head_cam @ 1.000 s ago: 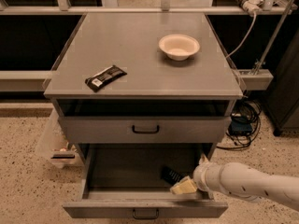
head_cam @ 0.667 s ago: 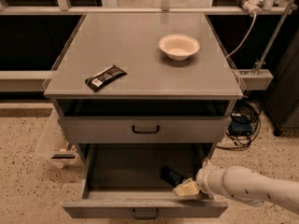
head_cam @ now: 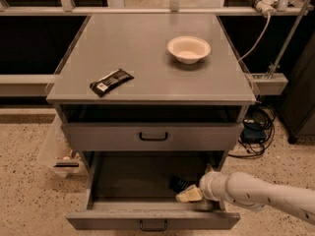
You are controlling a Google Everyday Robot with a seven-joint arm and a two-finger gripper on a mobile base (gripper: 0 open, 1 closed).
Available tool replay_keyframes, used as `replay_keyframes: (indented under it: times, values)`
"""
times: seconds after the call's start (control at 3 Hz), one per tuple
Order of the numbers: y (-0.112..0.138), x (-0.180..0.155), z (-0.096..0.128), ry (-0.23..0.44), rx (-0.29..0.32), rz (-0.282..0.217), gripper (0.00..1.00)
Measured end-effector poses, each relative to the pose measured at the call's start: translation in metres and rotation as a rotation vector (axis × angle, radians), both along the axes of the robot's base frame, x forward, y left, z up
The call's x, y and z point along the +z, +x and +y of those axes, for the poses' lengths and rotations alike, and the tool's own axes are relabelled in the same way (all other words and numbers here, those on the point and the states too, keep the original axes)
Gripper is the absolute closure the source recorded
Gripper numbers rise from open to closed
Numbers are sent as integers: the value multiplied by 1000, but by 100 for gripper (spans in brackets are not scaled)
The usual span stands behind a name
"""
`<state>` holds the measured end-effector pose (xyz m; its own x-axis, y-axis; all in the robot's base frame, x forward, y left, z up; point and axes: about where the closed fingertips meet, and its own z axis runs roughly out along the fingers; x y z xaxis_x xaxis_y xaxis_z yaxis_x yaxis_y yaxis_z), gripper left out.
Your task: Pick rxbar blueberry from middle drawer and place on counter
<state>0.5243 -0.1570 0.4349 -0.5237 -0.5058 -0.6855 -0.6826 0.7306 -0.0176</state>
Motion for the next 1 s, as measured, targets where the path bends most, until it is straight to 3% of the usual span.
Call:
replay_keyframes:
  times: [0.33, 1.0]
  values:
    - [16, -12, 15, -4, 40, -13, 0]
    - [20, -46, 30, -73, 106, 28, 0]
